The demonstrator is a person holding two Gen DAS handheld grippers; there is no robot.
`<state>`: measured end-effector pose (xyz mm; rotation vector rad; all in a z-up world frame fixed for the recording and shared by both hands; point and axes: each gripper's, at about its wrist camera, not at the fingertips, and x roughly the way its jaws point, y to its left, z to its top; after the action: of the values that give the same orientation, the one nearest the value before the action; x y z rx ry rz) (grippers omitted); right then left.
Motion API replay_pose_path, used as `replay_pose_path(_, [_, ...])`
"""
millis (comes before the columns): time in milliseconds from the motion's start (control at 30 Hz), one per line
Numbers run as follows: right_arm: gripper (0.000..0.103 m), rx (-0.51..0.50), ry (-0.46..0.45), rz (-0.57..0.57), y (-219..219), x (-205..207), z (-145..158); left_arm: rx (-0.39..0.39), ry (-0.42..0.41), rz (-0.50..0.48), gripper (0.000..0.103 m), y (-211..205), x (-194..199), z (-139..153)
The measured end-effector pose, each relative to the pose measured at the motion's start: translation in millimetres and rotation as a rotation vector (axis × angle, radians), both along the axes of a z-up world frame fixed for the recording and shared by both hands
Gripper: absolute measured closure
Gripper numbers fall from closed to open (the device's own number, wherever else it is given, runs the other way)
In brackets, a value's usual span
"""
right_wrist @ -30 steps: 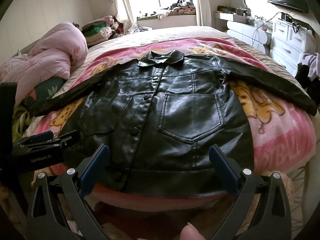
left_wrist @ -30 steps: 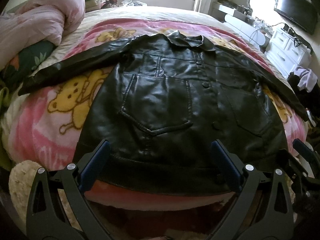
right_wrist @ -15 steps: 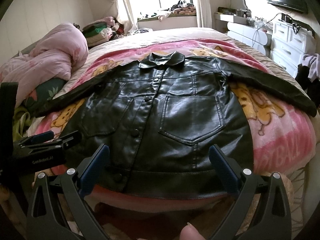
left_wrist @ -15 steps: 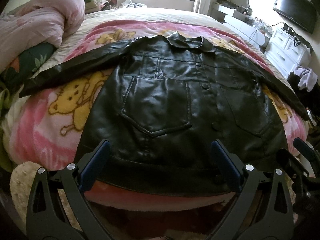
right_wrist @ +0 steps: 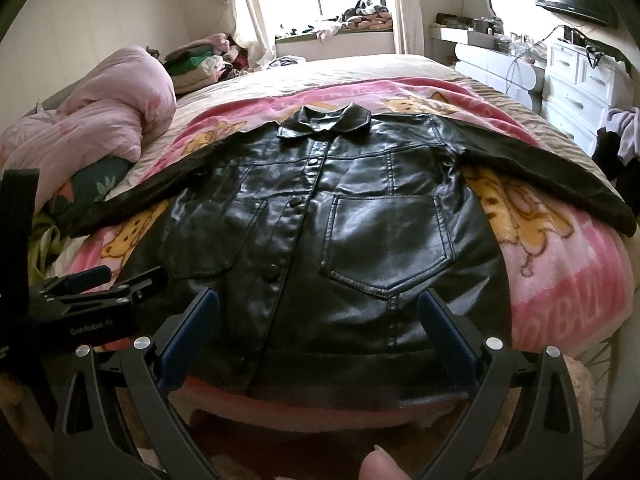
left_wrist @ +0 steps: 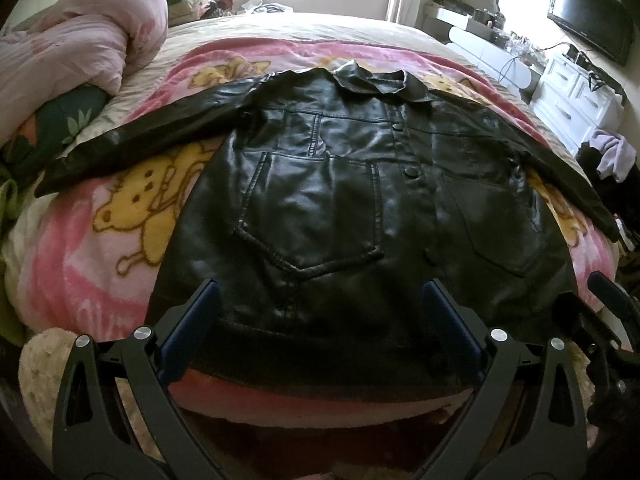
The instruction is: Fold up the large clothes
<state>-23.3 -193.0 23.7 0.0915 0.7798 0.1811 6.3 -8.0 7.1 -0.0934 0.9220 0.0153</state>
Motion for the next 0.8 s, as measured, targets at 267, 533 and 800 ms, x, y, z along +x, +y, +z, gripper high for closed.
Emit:
replay_pose_path(267, [0.004, -0.003, 0.005, -0.019, -1.1, 13.2, 0.6, 0.001, 0.008, -0.007, 0.009, 2.0, 14.1, -2.0])
replay_pose_path(533, [0.004, -0.001, -0.014, -0.033, -3.3, 34.2, 11.6, 0.001, 0.001, -0.007, 0.009, 9.5, 40.3, 5.3])
replay_pose_path(800, [0.004, 0.011, -0.028, -0.024, -1.1, 68.9, 26.4, 0.000, 0.006, -0.008, 0.009, 14.9, 72.1, 13.4])
